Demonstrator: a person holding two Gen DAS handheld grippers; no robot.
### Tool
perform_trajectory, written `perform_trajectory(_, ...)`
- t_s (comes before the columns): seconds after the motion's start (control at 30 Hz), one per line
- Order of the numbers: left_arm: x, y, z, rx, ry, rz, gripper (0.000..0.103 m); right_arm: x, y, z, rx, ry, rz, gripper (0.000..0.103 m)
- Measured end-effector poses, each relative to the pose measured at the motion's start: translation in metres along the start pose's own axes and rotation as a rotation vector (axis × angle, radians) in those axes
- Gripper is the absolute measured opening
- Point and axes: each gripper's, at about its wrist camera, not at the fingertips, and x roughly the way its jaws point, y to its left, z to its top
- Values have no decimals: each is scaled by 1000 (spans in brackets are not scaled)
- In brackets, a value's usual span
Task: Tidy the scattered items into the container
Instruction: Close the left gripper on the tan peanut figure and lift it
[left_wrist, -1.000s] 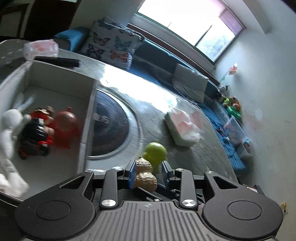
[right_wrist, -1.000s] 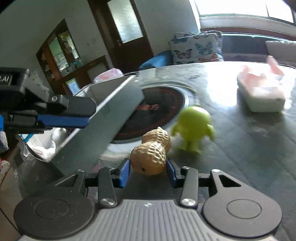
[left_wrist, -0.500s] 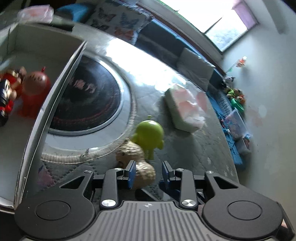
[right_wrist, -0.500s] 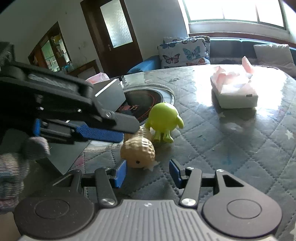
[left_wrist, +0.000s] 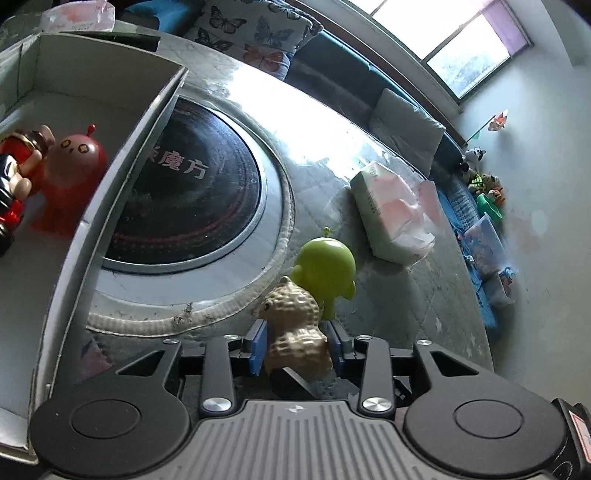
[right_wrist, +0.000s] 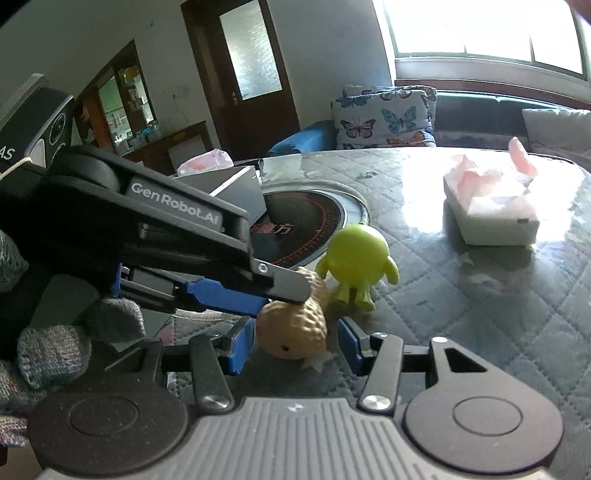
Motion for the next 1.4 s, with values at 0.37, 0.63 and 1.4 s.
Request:
perform_trajectory(0.37,13,0,2,-21,33,-7,46,7,3,3,-30,4,0,52)
perform_trajectory(0.63,13,-6,-3,28,20,8,44,6,-1,0,5,6,4,44)
perform_trajectory(1.4,-11,-3,-27,117,34,16,44,-14,24,-19,26,9,1,44)
